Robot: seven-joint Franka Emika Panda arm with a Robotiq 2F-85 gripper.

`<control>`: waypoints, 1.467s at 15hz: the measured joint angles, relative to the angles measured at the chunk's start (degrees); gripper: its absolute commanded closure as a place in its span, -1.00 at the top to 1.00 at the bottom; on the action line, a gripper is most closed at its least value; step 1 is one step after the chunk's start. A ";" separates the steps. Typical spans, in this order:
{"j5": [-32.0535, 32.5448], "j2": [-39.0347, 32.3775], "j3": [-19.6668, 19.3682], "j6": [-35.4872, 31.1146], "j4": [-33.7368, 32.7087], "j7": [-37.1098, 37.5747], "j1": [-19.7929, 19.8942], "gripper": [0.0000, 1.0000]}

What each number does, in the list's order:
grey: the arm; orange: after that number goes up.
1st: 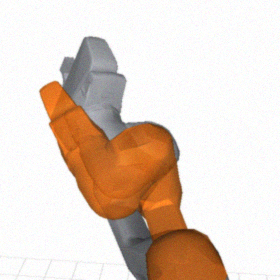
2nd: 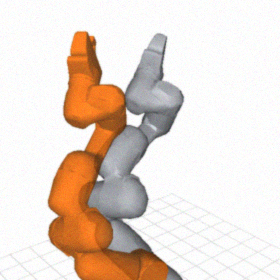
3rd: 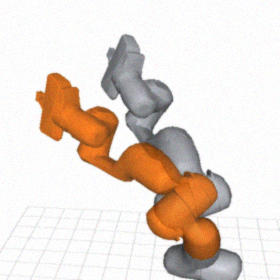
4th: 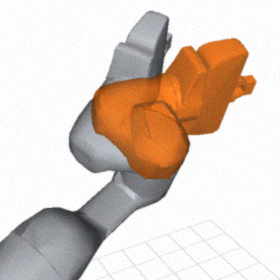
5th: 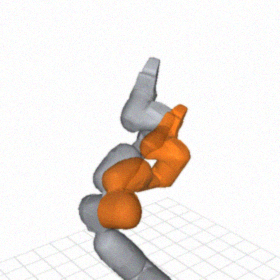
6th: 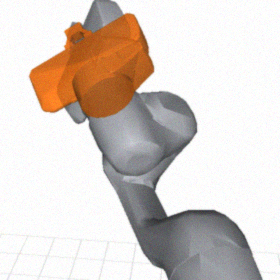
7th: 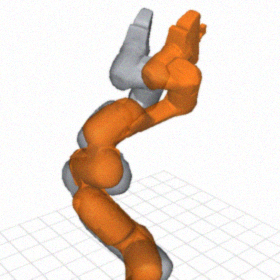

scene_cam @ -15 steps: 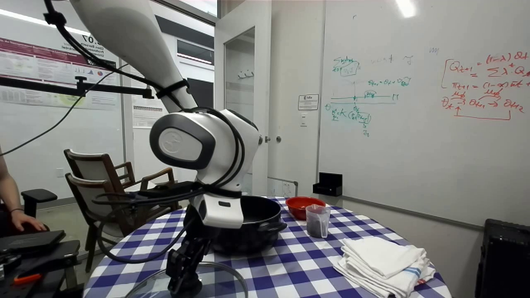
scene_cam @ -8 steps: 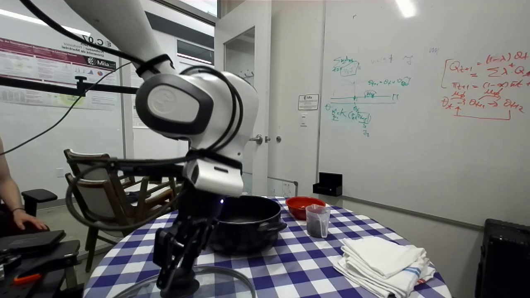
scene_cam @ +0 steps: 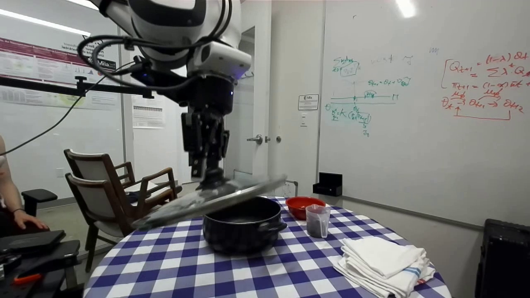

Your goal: Put the glass lid on the black pot.

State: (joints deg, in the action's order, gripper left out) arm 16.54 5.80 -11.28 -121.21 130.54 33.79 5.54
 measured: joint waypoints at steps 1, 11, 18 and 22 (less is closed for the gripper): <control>-0.17 1.17 2.01 0.85 -1.17 -1.01 -0.38 -0.50; -8.13 -5.69 14.88 1.82 -16.83 -12.64 -8.21 -0.50; -10.58 -14.61 15.31 -1.73 -19.71 -18.61 -8.84 -0.50; -11.70 -19.12 15.46 -2.78 -21.17 -20.85 -9.07 -0.50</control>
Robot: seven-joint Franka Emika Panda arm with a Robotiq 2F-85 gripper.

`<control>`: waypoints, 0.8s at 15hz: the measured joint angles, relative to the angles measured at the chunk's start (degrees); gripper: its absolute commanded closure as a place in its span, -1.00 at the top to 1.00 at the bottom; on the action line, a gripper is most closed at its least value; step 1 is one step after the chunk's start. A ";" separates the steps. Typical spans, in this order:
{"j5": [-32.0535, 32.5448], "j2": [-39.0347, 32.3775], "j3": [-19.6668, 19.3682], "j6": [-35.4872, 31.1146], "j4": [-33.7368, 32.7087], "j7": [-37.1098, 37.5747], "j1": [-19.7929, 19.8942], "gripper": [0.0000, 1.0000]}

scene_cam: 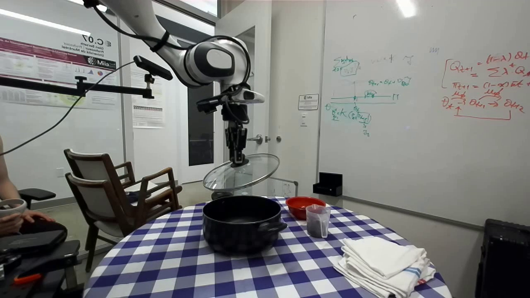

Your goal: Put the glass lid on the black pot.

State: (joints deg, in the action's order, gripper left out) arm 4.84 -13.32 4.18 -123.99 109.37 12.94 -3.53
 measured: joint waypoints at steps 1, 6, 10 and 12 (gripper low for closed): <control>-0.22 -0.72 0.02 -0.02 -0.32 -0.46 -0.03 -0.50; -1.00 -2.81 0.03 0.03 -0.86 -1.55 -0.03 -0.50; -1.10 -4.23 -0.01 0.03 -0.86 -1.59 -0.01 -0.50; -1.11 -4.77 -0.06 0.04 -0.87 -1.59 0.01 -0.50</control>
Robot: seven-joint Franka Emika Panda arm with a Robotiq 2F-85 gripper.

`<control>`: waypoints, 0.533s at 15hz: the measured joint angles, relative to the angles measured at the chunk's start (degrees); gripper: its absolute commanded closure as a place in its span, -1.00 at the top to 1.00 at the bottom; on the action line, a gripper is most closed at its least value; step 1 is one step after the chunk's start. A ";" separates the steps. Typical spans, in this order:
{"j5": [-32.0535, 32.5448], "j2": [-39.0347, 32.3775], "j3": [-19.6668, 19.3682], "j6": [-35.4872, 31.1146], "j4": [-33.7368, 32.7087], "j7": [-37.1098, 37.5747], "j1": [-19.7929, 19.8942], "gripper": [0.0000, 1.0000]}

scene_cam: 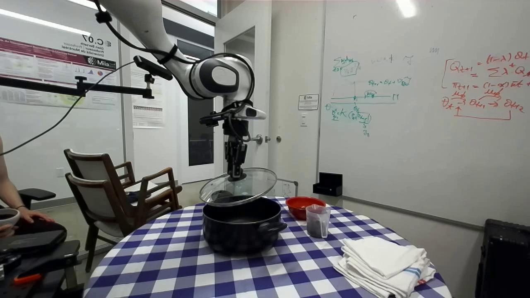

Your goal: Put the glass lid on the black pot.

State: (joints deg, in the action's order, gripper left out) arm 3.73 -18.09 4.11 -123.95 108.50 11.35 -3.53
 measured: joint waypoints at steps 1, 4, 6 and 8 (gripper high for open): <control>0.00 -0.23 -0.04 0.02 0.00 0.00 0.00 -0.50; 0.00 -0.84 -0.08 0.06 0.00 0.00 0.00 -0.50; 0.00 -1.26 -0.15 0.06 0.00 -0.01 0.01 -0.50; 0.00 -1.68 -0.34 0.06 0.00 -0.01 0.04 -0.50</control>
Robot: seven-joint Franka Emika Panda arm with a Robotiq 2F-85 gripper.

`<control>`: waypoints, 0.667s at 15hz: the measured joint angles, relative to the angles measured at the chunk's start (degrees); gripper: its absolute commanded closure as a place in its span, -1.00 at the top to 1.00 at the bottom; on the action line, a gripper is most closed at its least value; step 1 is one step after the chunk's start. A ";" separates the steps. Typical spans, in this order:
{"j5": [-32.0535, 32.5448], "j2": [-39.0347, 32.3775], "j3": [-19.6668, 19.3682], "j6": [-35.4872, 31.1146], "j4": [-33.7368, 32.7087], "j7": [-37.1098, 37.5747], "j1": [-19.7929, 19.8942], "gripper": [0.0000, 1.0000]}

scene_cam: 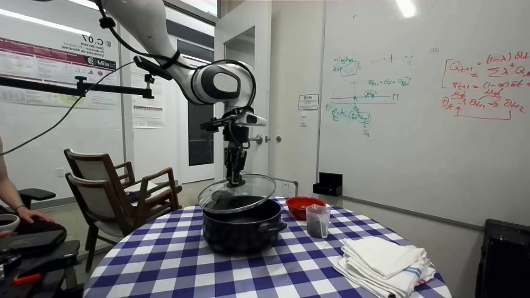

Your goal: Put the glass lid on the black pot.

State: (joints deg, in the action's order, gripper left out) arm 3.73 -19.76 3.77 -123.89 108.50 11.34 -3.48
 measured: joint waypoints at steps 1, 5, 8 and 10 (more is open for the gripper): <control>0.00 -0.20 -0.13 0.00 -0.01 0.00 0.04 -0.50; 0.00 -1.00 -0.67 -0.01 -0.39 -0.15 0.42 -0.50; -0.03 -1.75 -0.88 -0.02 -1.23 -0.25 0.62 -0.50; -0.07 -2.14 -0.88 -0.03 -1.73 -0.29 0.64 -0.50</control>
State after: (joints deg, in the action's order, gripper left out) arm 3.66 -21.90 2.89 -123.91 106.77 11.05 -2.84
